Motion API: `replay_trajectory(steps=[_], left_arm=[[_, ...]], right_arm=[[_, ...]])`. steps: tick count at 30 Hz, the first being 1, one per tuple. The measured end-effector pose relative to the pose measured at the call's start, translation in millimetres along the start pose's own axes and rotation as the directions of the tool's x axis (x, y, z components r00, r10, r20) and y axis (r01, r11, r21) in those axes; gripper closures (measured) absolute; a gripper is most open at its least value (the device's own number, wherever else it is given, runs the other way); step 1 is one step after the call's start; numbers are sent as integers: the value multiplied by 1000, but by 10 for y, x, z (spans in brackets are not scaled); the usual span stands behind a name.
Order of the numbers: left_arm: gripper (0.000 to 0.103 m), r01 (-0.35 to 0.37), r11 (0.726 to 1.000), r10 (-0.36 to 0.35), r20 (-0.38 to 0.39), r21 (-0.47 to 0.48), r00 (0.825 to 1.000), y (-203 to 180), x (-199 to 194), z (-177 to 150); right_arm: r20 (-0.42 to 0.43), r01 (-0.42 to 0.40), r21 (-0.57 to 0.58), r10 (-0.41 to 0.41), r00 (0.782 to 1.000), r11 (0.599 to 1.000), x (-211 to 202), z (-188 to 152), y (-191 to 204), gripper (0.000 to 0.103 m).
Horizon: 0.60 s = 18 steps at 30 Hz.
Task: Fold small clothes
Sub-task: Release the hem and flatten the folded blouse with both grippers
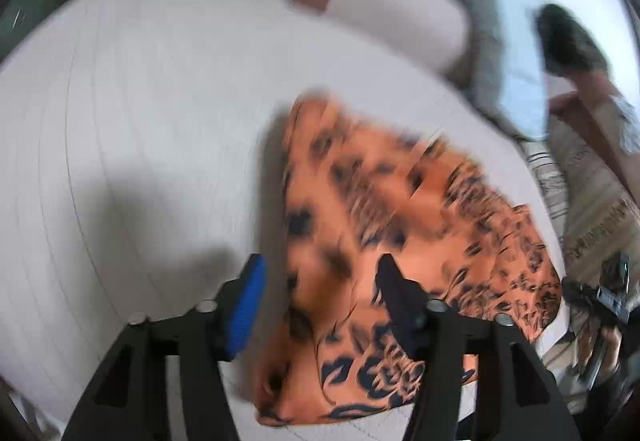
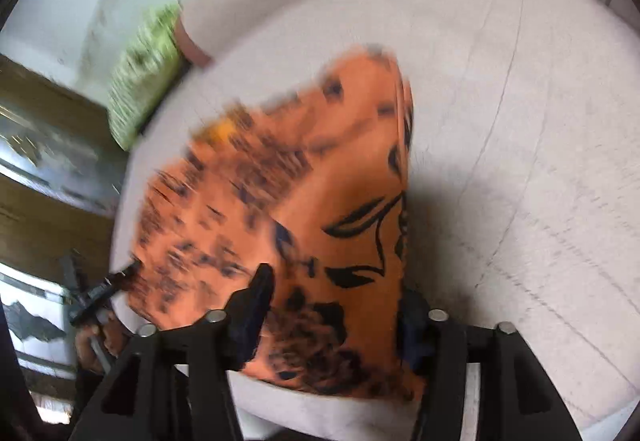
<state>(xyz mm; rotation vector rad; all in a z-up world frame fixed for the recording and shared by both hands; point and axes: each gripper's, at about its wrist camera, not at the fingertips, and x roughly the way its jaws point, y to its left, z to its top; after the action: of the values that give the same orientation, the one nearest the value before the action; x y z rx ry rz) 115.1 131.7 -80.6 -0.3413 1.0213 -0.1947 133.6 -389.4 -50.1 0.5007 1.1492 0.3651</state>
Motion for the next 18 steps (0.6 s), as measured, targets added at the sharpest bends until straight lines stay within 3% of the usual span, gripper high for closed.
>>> replay_trajectory(steps=[1,3,5,9,11,12,13,14,15,16,18], left_arm=[[26,-21,999,20,31,46,999,-66,-46,89],[23,-42,991,37,38,129,999,-188,13,205],[23,-25,979,26,-4,202,1000,-245,290,445],[23,-16,973,42,-108,231,993,-308,688,565],[33,-33,975,61,-121,220,991,-339,758,547],[68,-38,976,65,-119,216,991,-358,788,546],[88,-66,976,94,-129,209,987,-319,818,551],[89,-63,980,90,-135,188,987,-278,815,547],[89,-59,983,80,-117,176,990,-259,795,541],[90,-81,979,98,-84,189,992,-282,745,521],[90,-115,973,118,-2,203,993,-329,606,449]], right_arm=[[29,7,-20,-7,1000,1000,-97,32,31,35],[43,36,-60,-33,999,998,-199,149,59,35],[43,32,-69,-29,999,997,-158,287,42,34],[20,56,-77,-54,998,996,195,707,110,34],[-4,69,-67,-70,998,995,373,865,42,34],[-16,65,-60,-66,998,996,450,926,10,34],[-34,43,-57,-45,998,997,513,973,-26,38],[-50,42,-54,-45,998,998,582,1003,-54,66],[-65,57,-57,-61,996,997,622,1020,-55,86],[-71,91,-76,-96,993,993,645,1029,-47,93],[-18,137,-132,-141,990,982,537,1007,76,96]])
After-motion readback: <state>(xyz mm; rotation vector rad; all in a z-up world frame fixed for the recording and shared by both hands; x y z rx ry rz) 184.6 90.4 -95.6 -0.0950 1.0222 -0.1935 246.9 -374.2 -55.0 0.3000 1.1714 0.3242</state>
